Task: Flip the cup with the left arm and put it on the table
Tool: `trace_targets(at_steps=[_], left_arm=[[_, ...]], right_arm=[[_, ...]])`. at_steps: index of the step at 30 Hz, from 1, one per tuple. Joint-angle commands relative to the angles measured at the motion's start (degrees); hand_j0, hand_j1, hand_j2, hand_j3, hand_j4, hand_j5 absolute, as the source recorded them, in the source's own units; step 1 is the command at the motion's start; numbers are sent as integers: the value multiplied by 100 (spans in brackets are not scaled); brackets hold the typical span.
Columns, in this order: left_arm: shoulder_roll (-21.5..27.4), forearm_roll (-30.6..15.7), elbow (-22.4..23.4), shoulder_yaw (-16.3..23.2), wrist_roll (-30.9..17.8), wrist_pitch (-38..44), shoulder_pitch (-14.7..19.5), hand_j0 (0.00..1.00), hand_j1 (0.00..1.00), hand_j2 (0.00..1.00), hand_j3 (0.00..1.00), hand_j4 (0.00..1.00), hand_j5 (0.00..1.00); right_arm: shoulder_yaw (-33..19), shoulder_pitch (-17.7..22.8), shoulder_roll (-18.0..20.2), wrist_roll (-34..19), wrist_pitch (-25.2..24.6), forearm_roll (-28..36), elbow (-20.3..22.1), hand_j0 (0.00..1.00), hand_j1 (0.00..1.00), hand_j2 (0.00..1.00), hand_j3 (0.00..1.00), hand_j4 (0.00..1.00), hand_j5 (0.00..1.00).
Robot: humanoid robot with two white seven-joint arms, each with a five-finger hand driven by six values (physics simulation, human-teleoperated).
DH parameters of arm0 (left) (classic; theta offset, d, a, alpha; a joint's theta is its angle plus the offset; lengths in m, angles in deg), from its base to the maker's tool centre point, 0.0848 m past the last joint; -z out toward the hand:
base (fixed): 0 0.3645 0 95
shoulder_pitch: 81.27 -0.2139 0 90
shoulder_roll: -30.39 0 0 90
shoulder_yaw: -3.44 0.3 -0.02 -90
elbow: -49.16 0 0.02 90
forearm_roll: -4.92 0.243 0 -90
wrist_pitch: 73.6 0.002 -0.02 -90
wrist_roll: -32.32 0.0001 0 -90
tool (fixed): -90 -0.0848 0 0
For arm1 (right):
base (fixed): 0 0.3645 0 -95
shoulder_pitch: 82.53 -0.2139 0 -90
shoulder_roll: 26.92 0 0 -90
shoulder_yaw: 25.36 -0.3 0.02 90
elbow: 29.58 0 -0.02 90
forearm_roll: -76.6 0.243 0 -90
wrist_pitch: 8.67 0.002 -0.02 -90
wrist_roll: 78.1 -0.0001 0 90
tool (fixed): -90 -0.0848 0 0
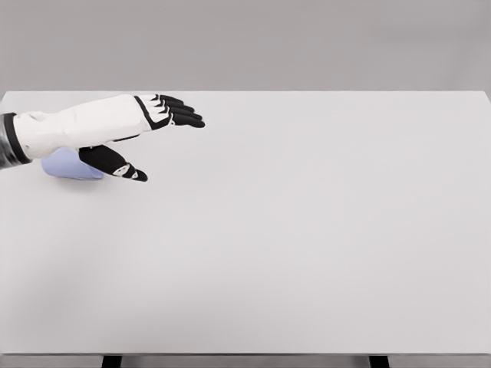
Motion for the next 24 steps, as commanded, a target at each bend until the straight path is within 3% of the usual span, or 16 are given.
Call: trace_targets(at_steps=[1, 5, 9, 11, 12, 13, 14, 16, 17, 18, 20, 21, 24], left_arm=[[9, -15, 10, -38, 3, 0, 0, 100, 100, 100, 100, 100, 100], [27, 47, 458, -91, 3, -185, 62, 100, 100, 100, 100, 100, 100], [-88, 47, 520, -460, 3, -167, 0, 100, 100, 100, 100, 100, 100], [62, 29, 1055, -610, 3, -71, 9, 100, 100, 100, 100, 100, 100], [176, 46, 1275, -531, 3, -36, 44, 100, 100, 100, 100, 100, 100], [412, 47, 1372, -93, 3, 69, 175, 100, 100, 100, 100, 100, 100], [755, 11, 1311, 330, 3, 61, 456, 100, 100, 100, 100, 100, 100], [1213, -24, 1171, 638, 188, 306, 554, 100, 100, 100, 100, 100, 100], [1467, -76, 1144, 752, 970, 755, 562, 100, 100, 100, 100, 100, 100], [1748, -103, 1135, 911, 1226, 791, 571, 100, 100, 100, 100, 100, 100], [1934, -278, 732, 1043, 1069, 826, 571, 100, 100, 100, 100, 100, 100], [1943, -524, 634, 1060, 753, 1211, 571, 100, 100, 100, 100, 100, 100], [1978, -1359, 204, 1095, 681, 3171, 580, 100, 100, 100, 100, 100, 100]], right_arm=[[-43, 0, 0, -16, 1, 4, -8, 100, 100, 100, 100, 100, 100], [-25, 0, 0, 2, 1, 4, -17, 100, 100, 100, 100, 100, 100], [-17, -9, 0, 2, 1, 4, -17, 100, 100, 100, 100, 100, 100], [-17, 0, 0, 2, 1, 4, -17, 100, 100, 100, 100, 100, 100], [-25, 0, 0, 2, 1, 4, -17, 100, 100, 100, 100, 100, 100], [-17, -9, 0, 2, 1, 4, -17, 100, 100, 100, 100, 100, 100], [-25, 0, 0, 2, 1, 4, -17, 100, 100, 100, 100, 100, 100], [-17, 0, 0, 2, 1, 4, -17, 100, 100, 100, 100, 100, 100], [-25, 0, 0, 2, 1, 4, -17, 100, 100, 100, 100, 100, 100], [-17, 0, 0, 2, 1, 4, -17, 100, 100, 100, 100, 100, 100], [-25, 0, 0, 2, 1, 4, -17, 100, 100, 100, 100, 100, 100], [-25, 0, 0, 2, 1, 4, -17, 100, 100, 100, 100, 100, 100], [-17, -9, 0, 2, 1, 4, -17, 100, 100, 100, 100, 100, 100]])
